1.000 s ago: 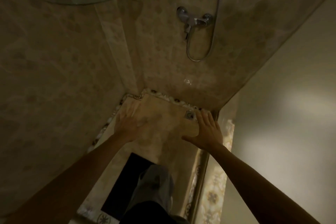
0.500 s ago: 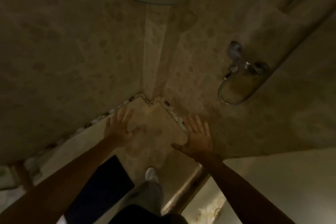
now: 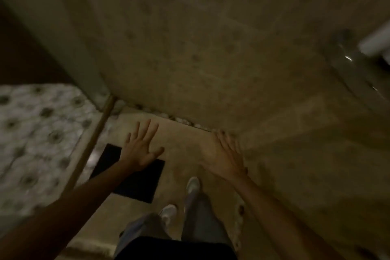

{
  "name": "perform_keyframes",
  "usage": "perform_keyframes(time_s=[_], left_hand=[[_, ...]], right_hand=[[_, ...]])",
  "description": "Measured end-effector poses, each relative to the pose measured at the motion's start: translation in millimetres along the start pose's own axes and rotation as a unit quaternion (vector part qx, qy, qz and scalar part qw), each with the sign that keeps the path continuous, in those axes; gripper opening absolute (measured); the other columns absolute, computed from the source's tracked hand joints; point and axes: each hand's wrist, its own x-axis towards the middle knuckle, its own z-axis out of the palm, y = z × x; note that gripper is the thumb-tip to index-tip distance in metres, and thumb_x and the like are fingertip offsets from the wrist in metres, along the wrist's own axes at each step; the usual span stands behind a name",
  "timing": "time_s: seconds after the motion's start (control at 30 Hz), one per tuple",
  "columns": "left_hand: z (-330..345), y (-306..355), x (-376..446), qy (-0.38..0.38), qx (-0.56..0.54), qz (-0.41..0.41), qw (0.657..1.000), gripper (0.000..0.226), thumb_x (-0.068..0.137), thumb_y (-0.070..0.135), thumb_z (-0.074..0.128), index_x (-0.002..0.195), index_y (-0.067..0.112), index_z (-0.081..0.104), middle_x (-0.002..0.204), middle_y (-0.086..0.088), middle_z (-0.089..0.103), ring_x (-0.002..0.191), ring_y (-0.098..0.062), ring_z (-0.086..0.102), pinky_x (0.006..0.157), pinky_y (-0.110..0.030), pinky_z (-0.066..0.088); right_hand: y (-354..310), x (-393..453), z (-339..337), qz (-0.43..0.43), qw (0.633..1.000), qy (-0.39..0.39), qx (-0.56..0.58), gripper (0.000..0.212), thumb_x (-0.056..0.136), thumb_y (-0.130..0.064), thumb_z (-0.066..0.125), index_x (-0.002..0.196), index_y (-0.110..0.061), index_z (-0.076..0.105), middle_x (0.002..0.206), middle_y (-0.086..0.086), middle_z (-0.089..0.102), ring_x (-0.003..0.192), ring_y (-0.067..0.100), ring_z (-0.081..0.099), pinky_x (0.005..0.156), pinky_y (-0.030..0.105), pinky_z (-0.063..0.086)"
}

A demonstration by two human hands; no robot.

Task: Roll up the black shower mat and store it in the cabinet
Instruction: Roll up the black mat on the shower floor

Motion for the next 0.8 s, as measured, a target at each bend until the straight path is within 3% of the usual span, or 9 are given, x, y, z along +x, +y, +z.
perform_keyframes(time_s=[0.1,0.2,0.4,0.5,0.6,0.8], left_hand=[[-1.7,-33.9,-26.3,0.028,-0.027,-0.092,0.995,0.098,0.069,0.085,0.012,0.153,0.037,-0.007,0.162,0.001,-0.017,0.148,-0.029,-0.017,0.119,-0.058,0.005],[7.5,-60.3,-45.7,0.063,-0.060,-0.195,0.977,0.098,0.069,0.085,0.009,0.152,0.036,-0.011,0.163,-0.001,-0.017,0.148,-0.030,-0.019,0.120,-0.058,0.003],[65.4,-65.7,-88.4,0.124,-0.131,-0.419,0.890,0.092,0.076,0.081,0.015,0.151,0.035,-0.011,0.163,0.000,-0.015,0.149,-0.029,-0.017,0.120,-0.057,0.007],[107.7,-54.9,-105.2,0.127,-0.168,-0.463,0.861,0.091,0.078,0.079,0.018,0.154,0.034,-0.003,0.164,0.000,-0.011,0.149,-0.029,-0.017,0.119,-0.060,0.006],[148.8,-54.6,-112.9,0.130,-0.181,-0.492,0.841,0.092,0.077,0.078,0.017,0.155,0.032,0.003,0.164,-0.001,-0.007,0.150,-0.032,-0.010,0.118,-0.060,0.015],[232.1,-74.4,-89.6,0.121,-0.210,-0.495,0.835,0.088,0.082,0.071,0.029,0.155,0.030,0.002,0.164,-0.001,-0.007,0.149,-0.032,-0.011,0.118,-0.058,0.011]], right_hand=[[-44.2,60.0,-2.7,-0.129,0.991,-0.014,-0.022,0.122,0.068,-0.091,0.051,0.161,-0.023,0.009,0.169,-0.003,0.006,0.155,0.021,0.001,0.124,0.048,0.003],[-81.6,117.2,9.0,-0.233,0.970,-0.058,-0.042,0.123,0.068,-0.093,0.049,0.161,-0.024,0.007,0.169,-0.003,0.007,0.155,0.020,0.000,0.122,0.045,-0.002],[-127.5,208.4,45.9,-0.340,0.914,-0.193,-0.106,0.125,0.070,-0.085,0.061,0.160,-0.023,0.002,0.170,-0.001,0.000,0.154,0.019,-0.004,0.122,0.042,-0.004],[-143.2,225.3,65.3,-0.387,0.878,-0.239,-0.147,0.124,0.073,-0.084,0.059,0.160,-0.022,-0.002,0.169,-0.001,-0.004,0.155,0.020,-0.005,0.123,0.043,-0.001],[-155.7,233.1,97.6,-0.428,0.848,-0.263,-0.170,0.123,0.075,-0.081,0.061,0.160,-0.019,-0.002,0.169,0.002,-0.004,0.155,0.022,-0.005,0.123,0.042,0.000],[-168.7,238.5,190.3,-0.499,0.783,-0.316,-0.196,0.119,0.079,-0.067,0.070,0.160,-0.018,-0.004,0.169,0.006,-0.004,0.155,0.025,-0.005,0.126,0.044,0.003]])
